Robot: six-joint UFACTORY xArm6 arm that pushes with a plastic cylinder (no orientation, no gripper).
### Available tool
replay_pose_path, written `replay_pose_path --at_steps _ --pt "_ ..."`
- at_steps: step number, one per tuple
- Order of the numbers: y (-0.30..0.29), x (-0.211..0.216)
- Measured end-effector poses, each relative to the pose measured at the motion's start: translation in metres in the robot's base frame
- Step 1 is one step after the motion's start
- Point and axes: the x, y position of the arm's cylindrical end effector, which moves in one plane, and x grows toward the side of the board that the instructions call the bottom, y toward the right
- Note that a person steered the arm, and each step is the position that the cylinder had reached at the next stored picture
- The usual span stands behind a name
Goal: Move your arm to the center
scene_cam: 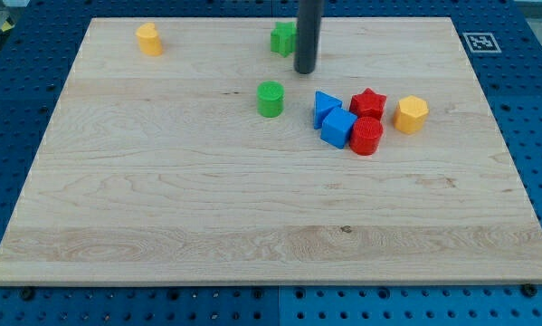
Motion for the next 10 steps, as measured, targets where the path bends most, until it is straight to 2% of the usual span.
replay_pose_path --at_steps 4,6,10 --pt "-0.104 0.024" --pt "-0.107 0.052" --pt "-0.107 0.066"
